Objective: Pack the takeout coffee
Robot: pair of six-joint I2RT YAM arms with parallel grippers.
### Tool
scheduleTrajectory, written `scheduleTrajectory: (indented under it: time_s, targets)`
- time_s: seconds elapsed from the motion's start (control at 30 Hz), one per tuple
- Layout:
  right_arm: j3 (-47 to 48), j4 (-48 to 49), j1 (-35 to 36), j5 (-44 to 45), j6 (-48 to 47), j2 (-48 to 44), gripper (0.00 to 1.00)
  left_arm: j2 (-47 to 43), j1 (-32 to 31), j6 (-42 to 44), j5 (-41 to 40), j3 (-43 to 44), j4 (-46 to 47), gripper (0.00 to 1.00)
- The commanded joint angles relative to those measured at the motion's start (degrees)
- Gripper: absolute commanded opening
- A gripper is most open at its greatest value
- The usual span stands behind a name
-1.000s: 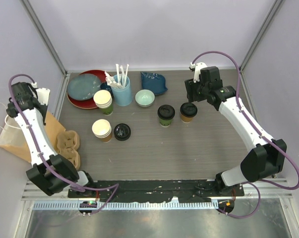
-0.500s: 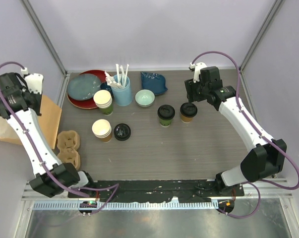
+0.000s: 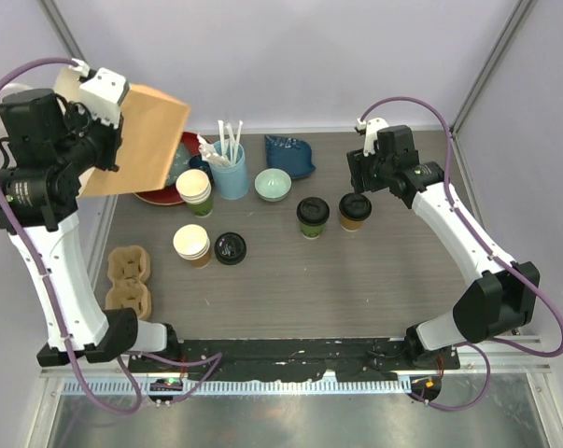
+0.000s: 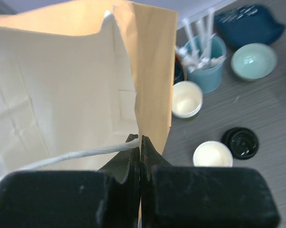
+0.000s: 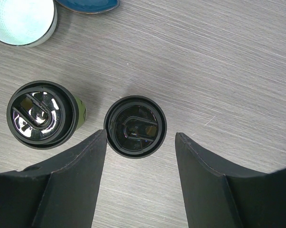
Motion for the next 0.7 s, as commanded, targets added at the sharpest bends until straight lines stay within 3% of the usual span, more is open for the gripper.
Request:
scheduleTrajectory:
  time_s: [0.0, 0.1, 0.23, 0.33, 0.43, 0.67]
  targets:
    - [0.29, 1.35, 0.33, -0.6, -0.28, -2.1, 0.65, 2.66, -9.7, -3.68, 7.81, 10.06, -3.63, 0.0]
    - [0.64, 1.26, 0.24, -0.77, -0.11, -2.1, 0.65, 4.5, -21.73, -3.6, 7.04, 10.69, -6.43, 0.0]
    - [1.26, 0.56, 0.33, -0.86, 0.16, -2.45, 0.65, 7.67, -44.19, -2.02, -1.12, 6.74, -10.66, 0.0]
    - [1.0, 0.21, 0.24, -0.77, 0.25, -2.97, 0.65, 10.39, -55.99, -0.88, -7.37, 6.03, -13.99, 0.0]
    - [0.21, 0.12, 0.32, -0.25, 0.33, -3.77, 0.65, 10.84, -62.0, 0.0, -10.19, 5.07, -14.36, 0.0]
    - [-0.24, -0.06, 0.32, 1.51, 0.16, -4.21, 0.65, 7.6, -66.06, 3.26, -6.76, -4.76, -12.53, 0.0]
